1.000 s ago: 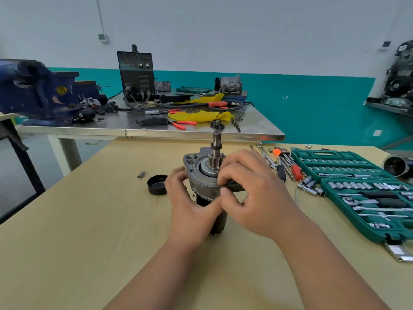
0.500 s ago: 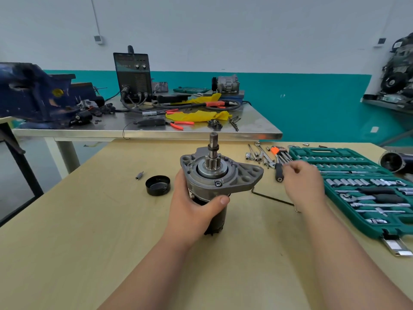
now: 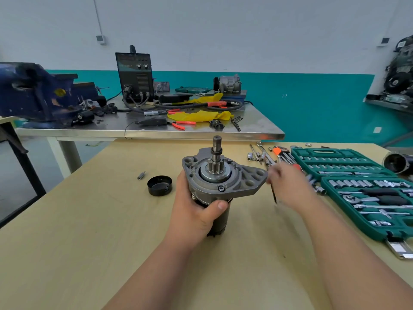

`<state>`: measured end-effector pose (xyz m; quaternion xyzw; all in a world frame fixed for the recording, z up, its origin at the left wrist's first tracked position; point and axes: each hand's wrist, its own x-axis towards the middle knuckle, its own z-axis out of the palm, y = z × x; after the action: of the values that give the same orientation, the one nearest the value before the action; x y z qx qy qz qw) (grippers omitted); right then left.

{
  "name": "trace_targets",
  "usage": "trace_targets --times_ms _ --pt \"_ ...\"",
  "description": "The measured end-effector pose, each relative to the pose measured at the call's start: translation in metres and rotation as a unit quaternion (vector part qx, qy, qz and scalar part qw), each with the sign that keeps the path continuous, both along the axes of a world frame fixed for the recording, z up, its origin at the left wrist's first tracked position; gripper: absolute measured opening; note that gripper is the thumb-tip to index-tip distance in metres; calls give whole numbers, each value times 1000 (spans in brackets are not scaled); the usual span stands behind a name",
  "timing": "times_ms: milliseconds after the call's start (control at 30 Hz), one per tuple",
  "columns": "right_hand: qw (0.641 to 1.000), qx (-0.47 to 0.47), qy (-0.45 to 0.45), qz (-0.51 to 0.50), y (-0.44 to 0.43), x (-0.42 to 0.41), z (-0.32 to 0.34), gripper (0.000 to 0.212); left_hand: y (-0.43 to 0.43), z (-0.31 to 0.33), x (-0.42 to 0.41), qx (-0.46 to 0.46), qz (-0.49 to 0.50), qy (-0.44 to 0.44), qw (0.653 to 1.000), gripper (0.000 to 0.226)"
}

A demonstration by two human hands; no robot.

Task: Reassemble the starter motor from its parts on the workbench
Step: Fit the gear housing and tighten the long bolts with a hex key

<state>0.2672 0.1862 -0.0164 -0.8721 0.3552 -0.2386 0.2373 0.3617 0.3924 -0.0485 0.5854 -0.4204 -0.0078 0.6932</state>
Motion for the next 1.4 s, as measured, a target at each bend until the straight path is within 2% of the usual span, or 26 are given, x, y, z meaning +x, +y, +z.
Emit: trace_targets --times_ms 33,67,100,167,200,300,433,633,933,1167,1267,1333,1400 --pt "989 42 -144 14 10 -7 14 29 -1 0 0 -1 2 -1 1000 106" --pt "959 84 -264 53 21 -14 30 27 -1 -1 0 -1 4 -2 1000 105" --pt "922 126 -346 116 34 -20 45 24 -2 -1 0 -1 6 -4 1000 104" --pt "864 180 -400 248 63 -27 65 26 -2 -1 0 -2 11 -8 1000 99" --pt "856 182 -390 287 75 -28 71 26 -2 0 0 -5 12 -8 1000 95" --pt "868 143 -354 317 99 -21 74 21 -1 2 -2 -17 9 -6 1000 90" --pt "882 111 -345 300 109 -11 68 27 -1 2 -4 -31 -11 -2 999 87" --pt "880 101 -363 289 109 -8 65 19 -1 3 -3 -28 -4 -4 1000 81" --pt "879 69 -360 305 108 -11 66 19 -1 -1 -1 -18 -5 -5 1000 95" --pt "888 34 -323 325 111 -12 69 20 -2 -1 0 -13 -5 -14 1000 95" --pt "893 26 -319 316 112 -14 70 15 -2 -2 1 -11 -4 -14 1000 97" --pt "897 19 -317 308 112 -14 71 4 -3 -3 1 -13 -5 -14 1000 94" --pt "904 16 -310 295 114 -14 71 14 -3 -3 1 -14 -5 -11 1000 88"
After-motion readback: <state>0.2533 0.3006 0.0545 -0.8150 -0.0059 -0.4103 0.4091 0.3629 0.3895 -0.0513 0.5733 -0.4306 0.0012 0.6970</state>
